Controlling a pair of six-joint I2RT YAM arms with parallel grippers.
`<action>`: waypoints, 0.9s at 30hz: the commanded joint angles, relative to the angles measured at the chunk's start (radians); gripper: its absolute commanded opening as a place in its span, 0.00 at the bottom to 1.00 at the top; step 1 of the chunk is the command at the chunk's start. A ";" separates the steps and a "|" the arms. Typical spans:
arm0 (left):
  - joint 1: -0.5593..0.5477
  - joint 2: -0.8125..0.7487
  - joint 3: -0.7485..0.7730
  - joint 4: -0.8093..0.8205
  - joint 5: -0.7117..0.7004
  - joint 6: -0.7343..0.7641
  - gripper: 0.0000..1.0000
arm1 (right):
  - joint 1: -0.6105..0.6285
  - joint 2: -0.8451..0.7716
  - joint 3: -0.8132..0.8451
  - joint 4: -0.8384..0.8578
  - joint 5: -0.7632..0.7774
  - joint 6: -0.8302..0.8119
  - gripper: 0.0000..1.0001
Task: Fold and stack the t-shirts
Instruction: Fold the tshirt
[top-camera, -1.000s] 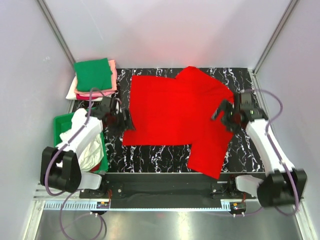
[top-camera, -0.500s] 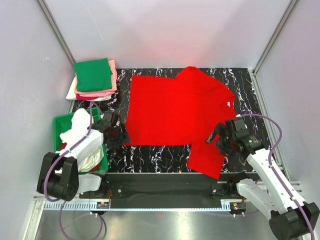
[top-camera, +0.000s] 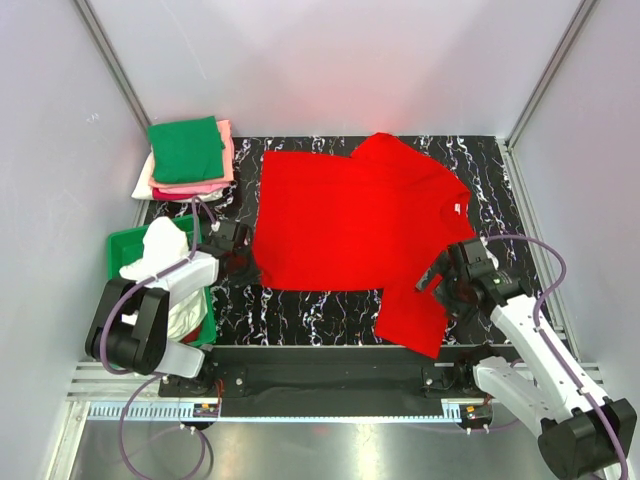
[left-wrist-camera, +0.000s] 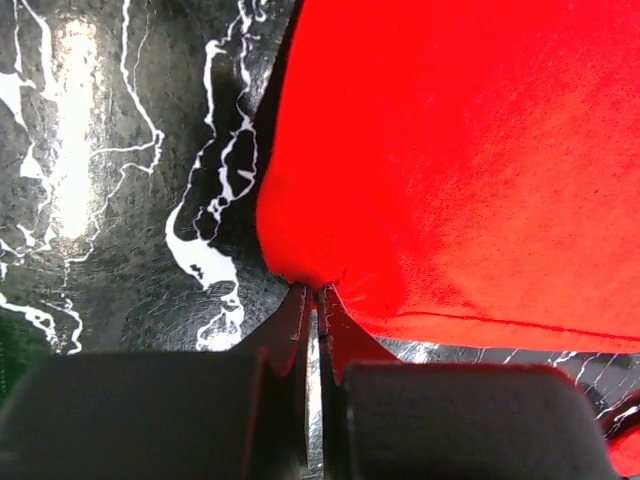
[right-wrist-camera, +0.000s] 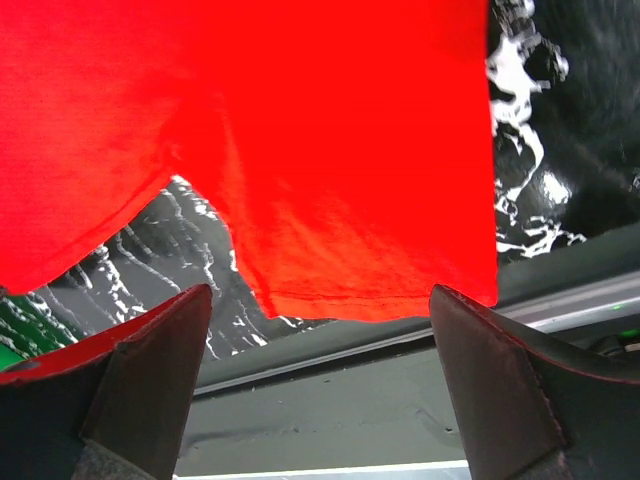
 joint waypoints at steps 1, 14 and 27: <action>0.012 0.023 0.011 0.011 -0.039 0.017 0.00 | 0.008 -0.009 -0.058 -0.027 0.002 0.096 0.96; 0.288 0.088 0.135 -0.012 0.085 0.069 0.00 | 0.122 0.181 -0.209 0.126 -0.086 0.164 0.92; 0.289 0.106 0.149 0.001 0.116 0.052 0.00 | 0.226 0.319 -0.140 0.153 -0.026 0.178 0.65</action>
